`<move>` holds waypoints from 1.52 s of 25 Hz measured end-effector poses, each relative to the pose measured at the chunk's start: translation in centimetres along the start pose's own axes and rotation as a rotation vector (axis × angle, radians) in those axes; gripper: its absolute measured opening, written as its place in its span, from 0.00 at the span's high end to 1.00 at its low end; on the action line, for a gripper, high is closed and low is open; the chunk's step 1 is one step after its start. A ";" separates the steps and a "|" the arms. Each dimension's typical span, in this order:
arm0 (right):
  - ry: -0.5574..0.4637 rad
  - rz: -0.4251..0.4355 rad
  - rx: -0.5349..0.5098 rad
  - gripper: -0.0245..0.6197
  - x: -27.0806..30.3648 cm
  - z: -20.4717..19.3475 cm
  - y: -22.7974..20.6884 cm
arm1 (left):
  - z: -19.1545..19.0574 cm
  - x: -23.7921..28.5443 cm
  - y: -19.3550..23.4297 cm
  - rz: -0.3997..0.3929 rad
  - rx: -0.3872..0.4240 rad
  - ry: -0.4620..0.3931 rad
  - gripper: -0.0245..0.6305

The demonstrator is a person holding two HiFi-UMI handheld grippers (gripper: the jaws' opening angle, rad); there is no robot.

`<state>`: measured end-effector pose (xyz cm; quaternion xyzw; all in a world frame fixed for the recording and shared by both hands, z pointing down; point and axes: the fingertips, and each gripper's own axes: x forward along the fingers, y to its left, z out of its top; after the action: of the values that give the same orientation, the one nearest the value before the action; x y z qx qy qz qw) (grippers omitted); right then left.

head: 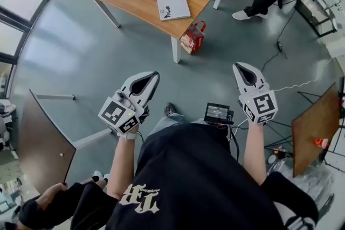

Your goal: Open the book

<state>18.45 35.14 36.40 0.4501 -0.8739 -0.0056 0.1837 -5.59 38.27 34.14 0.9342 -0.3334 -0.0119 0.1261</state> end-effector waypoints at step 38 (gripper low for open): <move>0.066 0.186 -0.051 0.98 19.7 -1.8 -13.7 | 2.0 20.6 13.5 0.024 -0.025 0.091 0.95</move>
<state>19.40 11.70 41.92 0.3621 -0.9050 0.0041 0.2233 1.85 14.81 36.78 0.9281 -0.3382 0.0280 0.1531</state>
